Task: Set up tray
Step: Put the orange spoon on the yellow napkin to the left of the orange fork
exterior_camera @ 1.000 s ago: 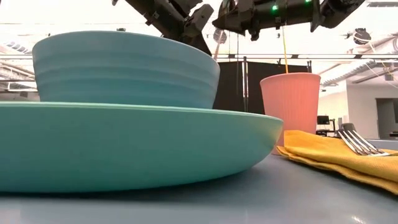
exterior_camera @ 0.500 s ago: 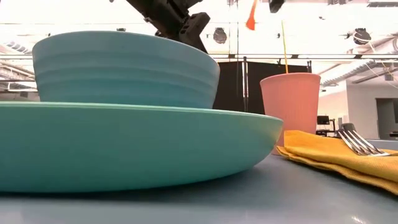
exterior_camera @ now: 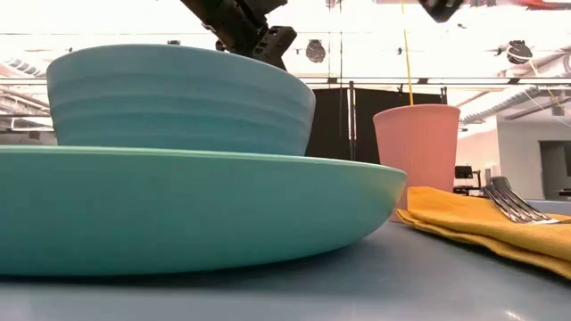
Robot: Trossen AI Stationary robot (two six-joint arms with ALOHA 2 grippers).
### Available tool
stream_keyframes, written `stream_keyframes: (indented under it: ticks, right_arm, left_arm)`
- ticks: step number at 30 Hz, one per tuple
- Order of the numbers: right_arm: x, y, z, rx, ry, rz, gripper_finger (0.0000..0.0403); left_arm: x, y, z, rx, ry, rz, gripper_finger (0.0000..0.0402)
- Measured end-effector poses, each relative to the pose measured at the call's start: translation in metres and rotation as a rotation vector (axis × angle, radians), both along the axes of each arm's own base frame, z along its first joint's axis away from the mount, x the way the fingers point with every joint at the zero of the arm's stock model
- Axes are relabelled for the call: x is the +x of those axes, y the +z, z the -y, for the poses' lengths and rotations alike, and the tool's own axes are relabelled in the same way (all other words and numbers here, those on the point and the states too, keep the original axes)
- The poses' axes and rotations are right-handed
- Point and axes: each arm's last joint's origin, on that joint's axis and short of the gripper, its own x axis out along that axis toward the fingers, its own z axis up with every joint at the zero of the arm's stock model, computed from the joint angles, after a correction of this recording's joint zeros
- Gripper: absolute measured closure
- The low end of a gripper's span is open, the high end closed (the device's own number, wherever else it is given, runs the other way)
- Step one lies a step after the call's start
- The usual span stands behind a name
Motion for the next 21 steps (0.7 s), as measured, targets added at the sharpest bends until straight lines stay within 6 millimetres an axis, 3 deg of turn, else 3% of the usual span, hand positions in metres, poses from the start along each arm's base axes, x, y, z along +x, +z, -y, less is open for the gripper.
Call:
stream_keyframes:
  ticks: [7, 13, 21]
  right_arm:
    - [-0.004, -0.026, -0.041, 0.105, -0.098, -0.071, 0.0393]
    - [0.006, -0.052, -0.07, 0.235, -0.108, -0.064, 0.0393]
    - [0.001, -0.078, -0.086, 0.234, -0.182, -0.124, 0.0393]
  left_arm:
    - [-0.006, 0.01, -0.001, -0.023, 0.016, 0.036, 0.0325]
    - [-0.015, 0.021, -0.001, -0.034, 0.024, 0.056, 0.0325]
    - [-0.02, 0.027, 0.0, -0.053, 0.021, 0.083, 0.0325]
